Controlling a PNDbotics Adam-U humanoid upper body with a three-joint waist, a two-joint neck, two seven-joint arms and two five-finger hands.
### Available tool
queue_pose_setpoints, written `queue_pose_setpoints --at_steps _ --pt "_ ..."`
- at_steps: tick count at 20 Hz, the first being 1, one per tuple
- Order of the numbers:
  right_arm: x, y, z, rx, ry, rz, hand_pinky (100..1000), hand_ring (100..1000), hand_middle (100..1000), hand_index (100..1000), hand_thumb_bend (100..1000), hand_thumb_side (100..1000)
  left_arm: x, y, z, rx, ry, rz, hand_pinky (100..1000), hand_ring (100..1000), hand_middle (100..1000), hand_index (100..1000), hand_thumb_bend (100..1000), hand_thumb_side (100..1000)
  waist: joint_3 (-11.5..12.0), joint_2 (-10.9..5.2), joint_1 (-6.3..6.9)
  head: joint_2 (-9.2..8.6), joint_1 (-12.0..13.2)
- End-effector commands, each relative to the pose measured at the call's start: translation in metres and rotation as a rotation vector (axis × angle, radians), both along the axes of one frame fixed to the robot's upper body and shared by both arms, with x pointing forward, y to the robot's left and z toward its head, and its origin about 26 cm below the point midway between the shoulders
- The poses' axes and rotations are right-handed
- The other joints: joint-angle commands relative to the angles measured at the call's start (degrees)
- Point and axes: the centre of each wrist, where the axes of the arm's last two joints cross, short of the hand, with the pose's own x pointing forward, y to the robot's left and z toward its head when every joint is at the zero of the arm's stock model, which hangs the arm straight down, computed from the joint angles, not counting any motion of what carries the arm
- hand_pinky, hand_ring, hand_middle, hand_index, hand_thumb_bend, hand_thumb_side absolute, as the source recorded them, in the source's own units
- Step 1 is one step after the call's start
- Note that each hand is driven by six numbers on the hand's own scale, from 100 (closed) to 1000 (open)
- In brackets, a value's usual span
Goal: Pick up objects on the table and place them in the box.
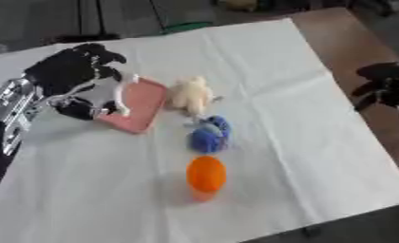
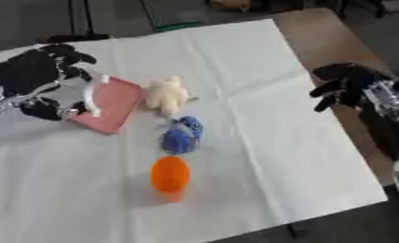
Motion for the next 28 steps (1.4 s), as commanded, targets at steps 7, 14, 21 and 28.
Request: queue_pose_setpoints --at_steps 7,14,21,28 --pt "0.0 0.0 0.008 -0.019 -0.021 0.017 539 658 761 744 100 948 0.004 0.005 -0.003 -0.039 -0.062 -0.012 897 819 829 749 382 263 -0.2 -0.59 -0.19 0.27 0.3" --pt "0.001 0.0 0.008 -0.023 -0.024 0.019 539 658 761 744 100 948 0.006 0.007 -0.008 -0.01 -0.068 -0.008 900 823 832 793 389 274 -0.5 -0.33 -0.17 0.05 0.4" --pt "0.001 0.001 0.009 -0.025 -0.027 0.021 538 657 761 745 100 953 0.009 0.011 -0.01 0.013 -0.082 0.012 906 829 840 858 395 280 -0.9 -0.06 -0.09 -0.2 0.4" --pt "0.001 0.0 0.008 -0.024 -0.026 0.017 538 657 761 745 100 953 0.007 0.017 -0.012 -0.09 -0.077 0.045 887 808 837 864 290 222 -0.8 -0.08 -0.05 -0.42 0.2"
